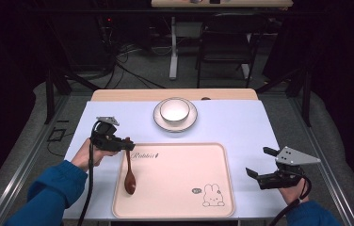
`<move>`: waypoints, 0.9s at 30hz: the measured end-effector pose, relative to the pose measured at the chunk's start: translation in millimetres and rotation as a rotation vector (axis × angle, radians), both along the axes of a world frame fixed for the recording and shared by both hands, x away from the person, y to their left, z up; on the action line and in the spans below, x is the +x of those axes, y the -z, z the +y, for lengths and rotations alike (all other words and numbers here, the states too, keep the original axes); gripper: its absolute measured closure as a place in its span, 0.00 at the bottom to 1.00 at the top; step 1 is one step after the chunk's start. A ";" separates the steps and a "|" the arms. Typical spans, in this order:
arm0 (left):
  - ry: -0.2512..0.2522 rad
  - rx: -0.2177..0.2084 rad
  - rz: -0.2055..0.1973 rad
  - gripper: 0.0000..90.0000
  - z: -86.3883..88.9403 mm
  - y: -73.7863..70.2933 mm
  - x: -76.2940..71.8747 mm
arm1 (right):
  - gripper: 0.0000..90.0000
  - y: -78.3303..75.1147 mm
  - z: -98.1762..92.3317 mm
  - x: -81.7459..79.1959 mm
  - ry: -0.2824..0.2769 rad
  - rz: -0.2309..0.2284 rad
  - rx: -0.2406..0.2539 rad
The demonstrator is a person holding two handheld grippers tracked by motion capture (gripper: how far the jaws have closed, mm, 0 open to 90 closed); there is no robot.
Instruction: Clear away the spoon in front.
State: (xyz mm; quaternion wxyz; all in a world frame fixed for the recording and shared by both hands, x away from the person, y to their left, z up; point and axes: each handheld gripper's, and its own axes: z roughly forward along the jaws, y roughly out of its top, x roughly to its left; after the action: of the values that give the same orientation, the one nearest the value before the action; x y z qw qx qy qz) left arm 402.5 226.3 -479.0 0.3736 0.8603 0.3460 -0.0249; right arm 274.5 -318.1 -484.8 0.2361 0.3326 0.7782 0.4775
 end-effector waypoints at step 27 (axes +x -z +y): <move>-0.057 -0.036 0.008 0.81 1.3 29.4 -10.5 | 0.02 0.2 0.1 0.3 0.001 0.003 -0.003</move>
State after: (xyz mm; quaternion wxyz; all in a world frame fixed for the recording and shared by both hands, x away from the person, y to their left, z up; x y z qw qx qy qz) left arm 392.0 227.6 -508.4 0.3881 0.8431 0.3714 -0.0242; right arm 274.8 -318.0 -485.0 0.2358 0.3334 0.7789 0.4759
